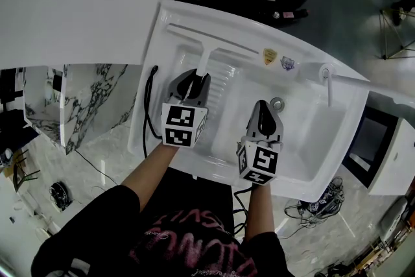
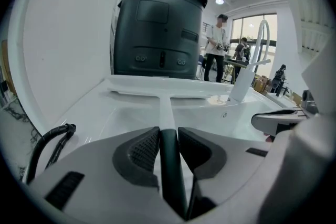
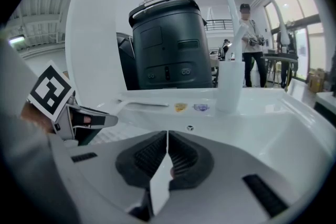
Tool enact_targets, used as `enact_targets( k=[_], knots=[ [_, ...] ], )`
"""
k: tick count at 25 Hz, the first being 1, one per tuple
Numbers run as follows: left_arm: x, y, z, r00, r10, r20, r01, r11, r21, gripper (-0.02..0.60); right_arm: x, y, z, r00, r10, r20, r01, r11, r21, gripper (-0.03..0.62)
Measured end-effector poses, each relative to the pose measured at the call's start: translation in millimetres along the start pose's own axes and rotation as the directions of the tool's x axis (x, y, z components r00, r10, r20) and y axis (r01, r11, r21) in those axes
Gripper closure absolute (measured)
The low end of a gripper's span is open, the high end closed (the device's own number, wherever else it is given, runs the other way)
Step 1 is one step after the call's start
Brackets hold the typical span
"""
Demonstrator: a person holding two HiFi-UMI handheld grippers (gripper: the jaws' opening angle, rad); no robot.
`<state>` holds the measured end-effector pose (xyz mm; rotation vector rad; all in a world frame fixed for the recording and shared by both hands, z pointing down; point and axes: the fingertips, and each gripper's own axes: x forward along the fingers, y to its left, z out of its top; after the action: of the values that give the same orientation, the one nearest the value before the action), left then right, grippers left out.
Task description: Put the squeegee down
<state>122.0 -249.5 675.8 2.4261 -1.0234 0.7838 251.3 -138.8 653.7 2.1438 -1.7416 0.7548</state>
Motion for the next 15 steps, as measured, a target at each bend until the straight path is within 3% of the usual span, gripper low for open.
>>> enact_targets(
  k=[15],
  knots=[
    [-19.7,2.9,27.1,0.996,0.012,0.094,-0.014,1.0,0.01,0.48,-6.6,6.4,13.0,0.999,0.004,0.035,-0.004,1.0,0.001,0.571]
  ],
)
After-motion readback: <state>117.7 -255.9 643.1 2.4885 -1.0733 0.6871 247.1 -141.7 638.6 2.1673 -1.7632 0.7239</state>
